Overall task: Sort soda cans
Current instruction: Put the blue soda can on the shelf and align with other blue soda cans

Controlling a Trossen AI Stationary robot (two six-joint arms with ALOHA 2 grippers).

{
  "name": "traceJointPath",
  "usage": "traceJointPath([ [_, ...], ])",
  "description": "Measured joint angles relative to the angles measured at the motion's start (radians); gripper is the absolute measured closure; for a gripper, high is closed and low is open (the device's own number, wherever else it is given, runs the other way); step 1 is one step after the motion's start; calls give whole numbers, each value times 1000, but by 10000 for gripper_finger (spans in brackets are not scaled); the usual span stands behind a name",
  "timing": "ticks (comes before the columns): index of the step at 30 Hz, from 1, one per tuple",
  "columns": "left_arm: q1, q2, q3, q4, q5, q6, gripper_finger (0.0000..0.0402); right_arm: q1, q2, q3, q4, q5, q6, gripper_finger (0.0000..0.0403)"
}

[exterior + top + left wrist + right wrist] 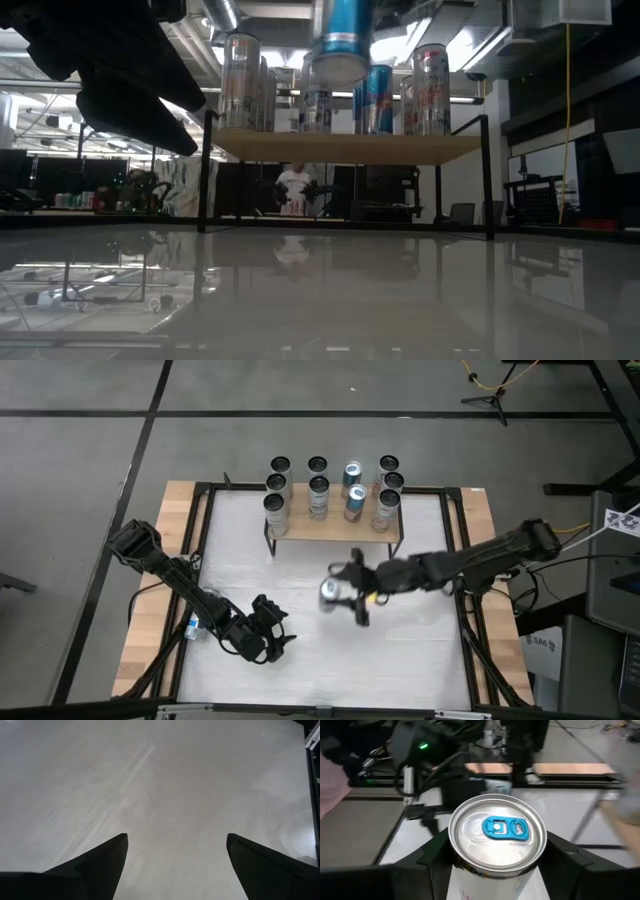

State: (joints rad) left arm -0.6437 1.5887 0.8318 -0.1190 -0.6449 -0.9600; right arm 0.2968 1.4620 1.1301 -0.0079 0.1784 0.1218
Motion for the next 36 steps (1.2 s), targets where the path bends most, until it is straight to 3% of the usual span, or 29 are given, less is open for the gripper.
traceJointPath([
  [10,0,0,0,0,-26,1,68,-139,-164,0,-170,-14,-75,171],
  [22,0,0,0,0,-45,1,68,-322,-168,1,-175,-109,-131,171],
  [36,0,0,0,1,-53,1,68,-449,-162,3,-183,-114,-139,171],
])
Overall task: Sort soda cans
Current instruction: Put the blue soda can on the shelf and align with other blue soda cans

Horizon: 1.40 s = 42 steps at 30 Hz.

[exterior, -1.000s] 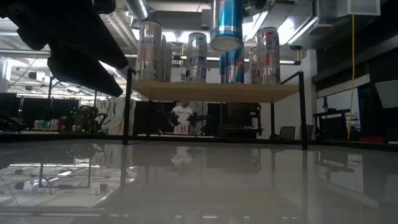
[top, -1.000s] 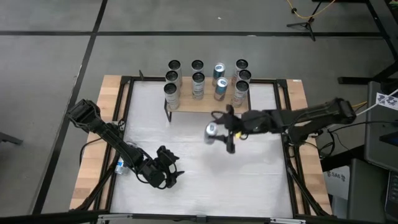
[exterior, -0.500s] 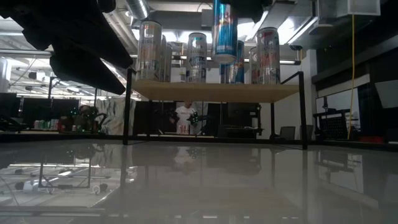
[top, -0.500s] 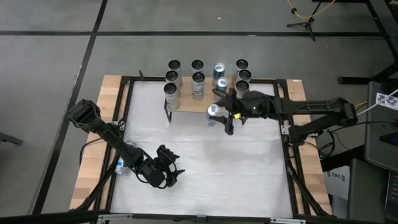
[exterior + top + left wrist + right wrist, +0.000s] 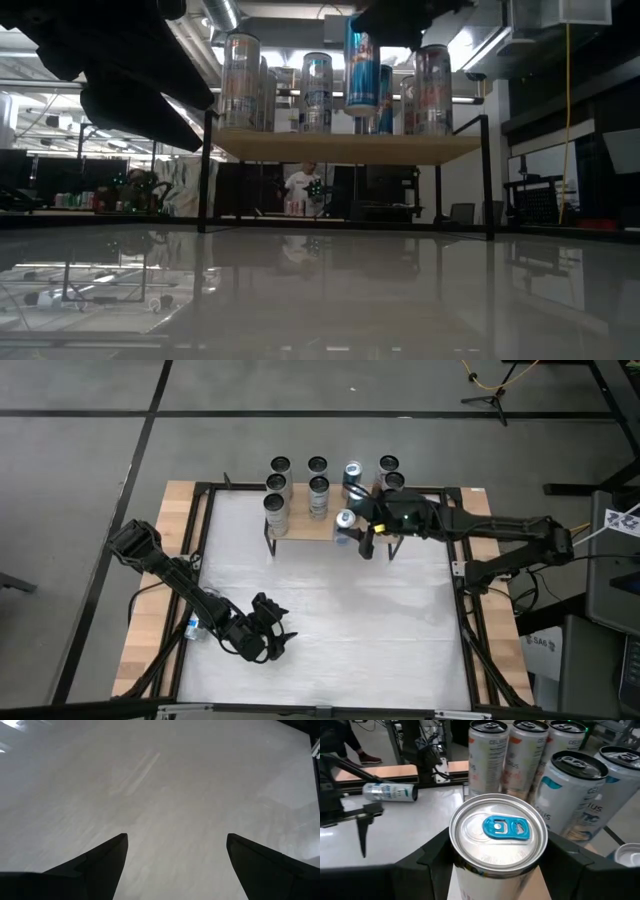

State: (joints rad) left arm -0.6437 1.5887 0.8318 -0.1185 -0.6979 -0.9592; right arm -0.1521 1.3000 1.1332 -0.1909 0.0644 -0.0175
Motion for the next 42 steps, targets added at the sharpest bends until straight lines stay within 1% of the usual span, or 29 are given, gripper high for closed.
traceJointPath([
  [3,0,0,0,0,0,0,68,-14,0,0,-8,1,-13,171],
  [21,0,0,0,0,0,0,68,-12,1,-1,-21,2,-14,171],
  [27,0,0,0,0,0,0,68,-12,1,-2,30,2,-14,171],
  [33,0,0,0,0,0,0,68,-12,2,-2,36,2,-14,171],
  [42,0,0,0,3,0,0,68,-12,67,-2,117,-13,-11,171],
])
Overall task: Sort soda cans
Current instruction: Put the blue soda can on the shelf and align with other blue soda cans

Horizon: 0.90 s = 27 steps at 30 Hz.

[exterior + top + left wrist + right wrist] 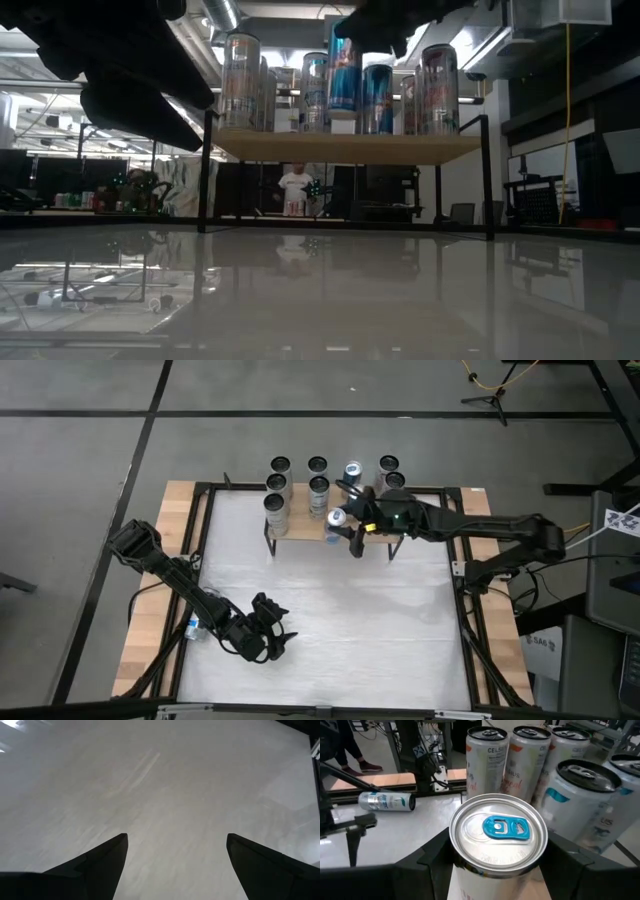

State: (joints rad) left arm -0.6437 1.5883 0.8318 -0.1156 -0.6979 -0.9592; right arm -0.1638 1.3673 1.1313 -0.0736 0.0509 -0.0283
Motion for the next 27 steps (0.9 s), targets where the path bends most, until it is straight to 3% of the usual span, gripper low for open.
traceJointPath([
  [27,0,0,0,2,0,0,68,0,74,2,16,105,-2,171],
])
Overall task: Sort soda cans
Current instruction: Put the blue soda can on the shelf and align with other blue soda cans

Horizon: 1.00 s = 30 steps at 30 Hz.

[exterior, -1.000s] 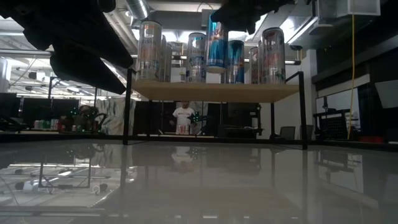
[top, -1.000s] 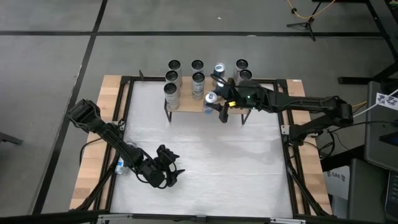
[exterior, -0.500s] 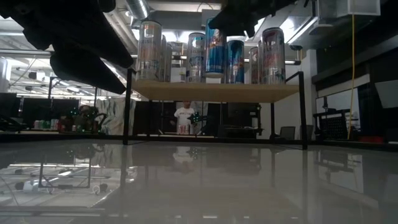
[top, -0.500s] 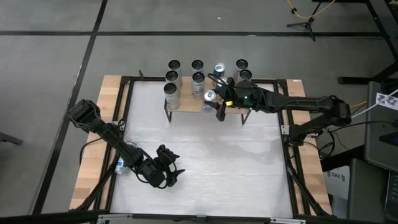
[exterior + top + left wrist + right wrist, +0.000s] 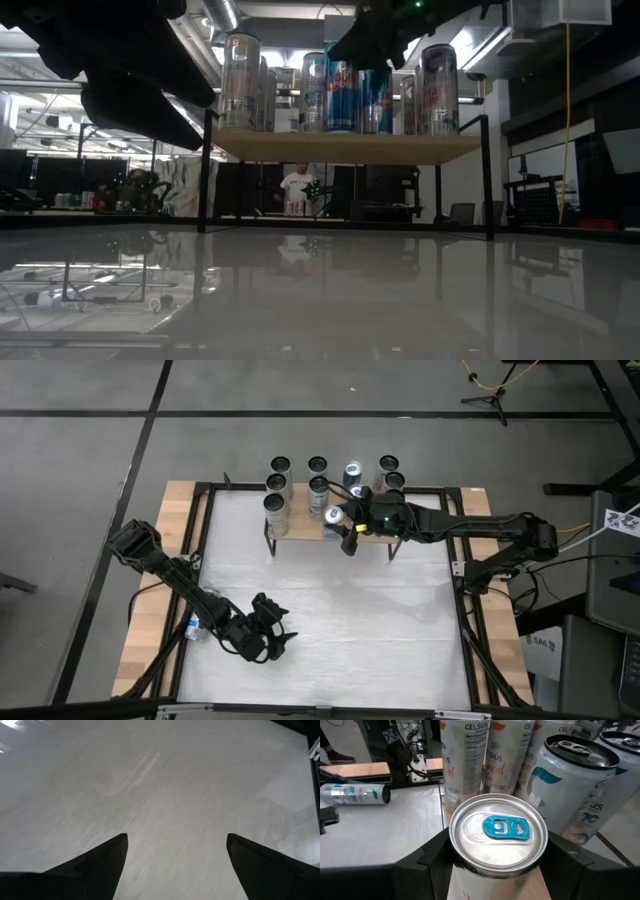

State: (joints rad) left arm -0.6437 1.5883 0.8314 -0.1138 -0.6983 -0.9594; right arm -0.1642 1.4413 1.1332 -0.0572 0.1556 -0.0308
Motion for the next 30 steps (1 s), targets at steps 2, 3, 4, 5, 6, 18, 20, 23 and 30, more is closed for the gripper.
traceJointPath([
  [2,0,0,0,0,0,0,68,0,0,0,0,16,-1,171],
  [3,0,0,0,1,0,0,68,0,0,0,0,19,-1,171],
  [4,0,0,0,1,0,0,68,0,0,0,0,19,-1,171],
  [5,0,0,0,1,0,0,68,0,0,0,0,20,-1,171],
  [6,0,0,0,1,0,0,68,-1,0,0,0,20,-1,171],
  [18,0,0,0,1,0,1,68,0,0,0,-2,21,-2,135],
  [20,0,0,0,1,0,0,68,0,1,0,-7,21,-4,127],
  [23,0,0,0,1,0,1,68,0,2,-2,-10,21,-3,119],
  [30,0,0,0,1,0,1,68,0,2,-2,-7,21,-3,117],
])
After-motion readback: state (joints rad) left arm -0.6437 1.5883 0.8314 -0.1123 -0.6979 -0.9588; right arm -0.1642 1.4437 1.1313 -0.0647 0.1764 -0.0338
